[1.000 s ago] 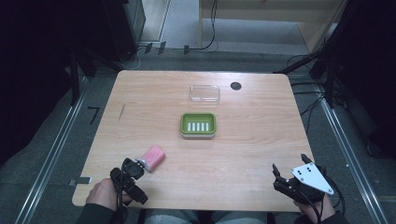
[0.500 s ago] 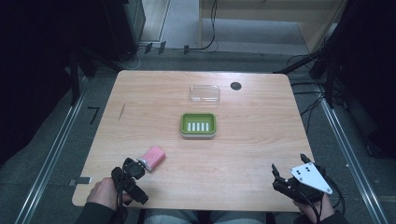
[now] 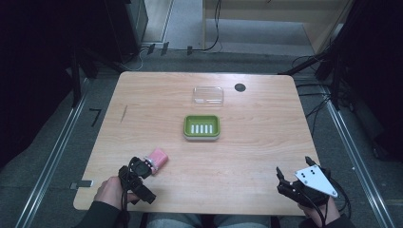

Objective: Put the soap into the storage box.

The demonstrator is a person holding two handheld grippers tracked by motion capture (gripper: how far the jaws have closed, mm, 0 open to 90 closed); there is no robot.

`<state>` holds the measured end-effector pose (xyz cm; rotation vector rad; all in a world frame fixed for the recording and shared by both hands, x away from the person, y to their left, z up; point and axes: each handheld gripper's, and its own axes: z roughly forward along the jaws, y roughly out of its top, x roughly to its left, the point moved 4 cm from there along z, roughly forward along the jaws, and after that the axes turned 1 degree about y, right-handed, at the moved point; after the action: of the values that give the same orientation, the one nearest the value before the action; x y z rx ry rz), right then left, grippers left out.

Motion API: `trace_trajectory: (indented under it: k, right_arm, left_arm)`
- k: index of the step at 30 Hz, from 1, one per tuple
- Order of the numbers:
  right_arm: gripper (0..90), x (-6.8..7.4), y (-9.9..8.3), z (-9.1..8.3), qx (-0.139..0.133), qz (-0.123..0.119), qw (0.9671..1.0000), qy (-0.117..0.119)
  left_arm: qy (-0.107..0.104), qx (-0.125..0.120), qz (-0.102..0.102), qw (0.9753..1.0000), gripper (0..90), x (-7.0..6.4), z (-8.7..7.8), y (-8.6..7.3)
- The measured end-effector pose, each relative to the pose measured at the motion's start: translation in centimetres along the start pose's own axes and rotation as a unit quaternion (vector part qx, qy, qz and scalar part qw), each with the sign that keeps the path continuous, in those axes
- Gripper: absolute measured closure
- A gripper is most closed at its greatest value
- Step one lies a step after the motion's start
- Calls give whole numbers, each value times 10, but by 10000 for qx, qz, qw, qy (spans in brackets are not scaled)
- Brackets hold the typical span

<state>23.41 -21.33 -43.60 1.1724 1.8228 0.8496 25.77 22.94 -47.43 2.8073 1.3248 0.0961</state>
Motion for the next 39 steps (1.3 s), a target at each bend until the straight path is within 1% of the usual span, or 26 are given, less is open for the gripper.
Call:
trace_trajectory:
  k: [2,11,12,14,16,17,19,20,25,27,29,31,35,36,39]
  right_arm:
    - [139,0,0,0,-8,0,10000,-7]
    - [139,0,0,0,3,-16,10000,5]
    - [139,0,0,0,1,-16,10000,6]
    - [139,-1,0,0,-15,6,10000,-6]
    - [139,-1,0,0,-14,21,10000,-9]
    - [139,-1,0,1,5,10,10000,21]
    - [139,-1,0,1,-4,4,10000,26]
    - [139,-2,-1,2,8,38,10000,25]
    - [139,-2,-1,1,2,40,10000,19]
    - [139,-1,0,0,-28,14,10000,4]
    - [139,-1,0,0,-18,9,10000,-11]
    - [140,0,0,0,3,15,10000,10]
    - [139,1,1,1,13,-23,10000,25]
    - [139,1,1,1,13,-23,10000,25]
    - [139,1,0,1,19,-3,10000,10]
  left_arm:
    - [66,-58,0,10000,51,3,0,6]
    - [35,-133,-62,9999,33,8,3,15]
    - [45,-186,-55,9998,32,9,4,16]
    - [28,-196,-93,9998,32,10,4,18]
    - [61,-190,-125,9997,32,12,5,20]
    - [53,-172,-102,9998,32,13,6,21]
    - [94,-202,-118,9997,32,14,6,23]
    - [106,-211,-107,9997,32,14,4,25]
    - [152,-248,-77,9995,32,16,5,29]
    - [127,-252,-100,9996,32,17,6,30]
    - [128,-278,-68,9995,32,19,6,31]
    - [128,-323,-102,9993,32,21,6,32]
    - [128,-350,-104,9993,32,26,8,33]
    - [115,-346,-135,9992,32,27,8,34]
    - [139,-397,-121,9990,32,28,7,36]
